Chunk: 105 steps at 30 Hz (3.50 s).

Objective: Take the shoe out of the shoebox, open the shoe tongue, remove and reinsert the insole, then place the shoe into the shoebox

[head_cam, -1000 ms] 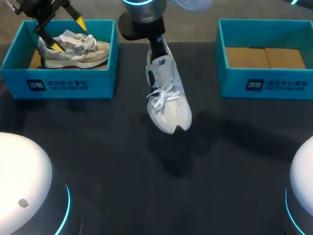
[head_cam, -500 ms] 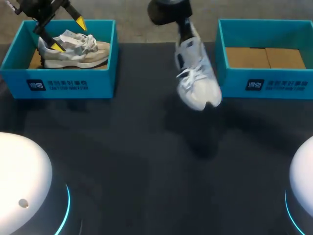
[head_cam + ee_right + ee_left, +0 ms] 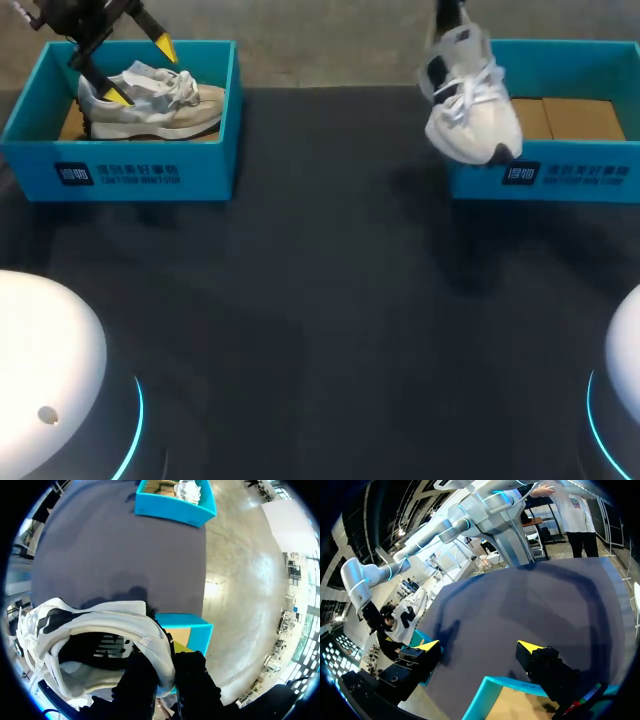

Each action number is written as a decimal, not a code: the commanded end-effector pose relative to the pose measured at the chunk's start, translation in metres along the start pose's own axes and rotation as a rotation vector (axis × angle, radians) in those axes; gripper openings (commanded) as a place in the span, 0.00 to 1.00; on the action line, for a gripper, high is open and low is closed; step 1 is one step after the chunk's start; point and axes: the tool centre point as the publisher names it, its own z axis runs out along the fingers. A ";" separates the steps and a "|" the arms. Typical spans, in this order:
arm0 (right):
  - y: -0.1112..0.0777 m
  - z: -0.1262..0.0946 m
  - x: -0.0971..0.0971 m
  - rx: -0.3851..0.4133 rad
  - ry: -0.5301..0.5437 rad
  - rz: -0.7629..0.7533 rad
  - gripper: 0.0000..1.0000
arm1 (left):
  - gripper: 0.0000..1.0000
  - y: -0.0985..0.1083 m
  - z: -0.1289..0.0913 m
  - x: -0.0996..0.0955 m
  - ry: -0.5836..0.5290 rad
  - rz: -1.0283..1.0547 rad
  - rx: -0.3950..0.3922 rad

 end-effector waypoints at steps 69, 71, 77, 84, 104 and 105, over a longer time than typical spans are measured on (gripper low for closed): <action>-0.311 0.083 -0.043 0.049 -0.104 0.261 0.00 | 1.00 -0.001 0.000 0.000 0.003 0.000 -0.002; -0.318 0.084 -0.041 0.050 -0.103 0.259 0.00 | 1.00 -0.001 0.000 0.000 0.003 0.000 -0.002; -0.326 0.091 -0.033 0.048 -0.096 0.230 0.00 | 1.00 -0.001 0.000 0.000 0.003 0.000 -0.002; -0.329 0.094 -0.029 0.072 -0.083 0.271 0.00 | 1.00 -0.001 0.000 0.000 0.003 0.000 -0.002; -0.360 0.096 -0.024 0.289 0.237 1.621 0.00 | 1.00 -0.001 0.000 0.000 0.003 0.000 -0.002; -0.361 0.097 -0.023 0.293 0.241 1.658 0.00 | 1.00 -0.001 0.000 0.000 0.003 0.000 -0.002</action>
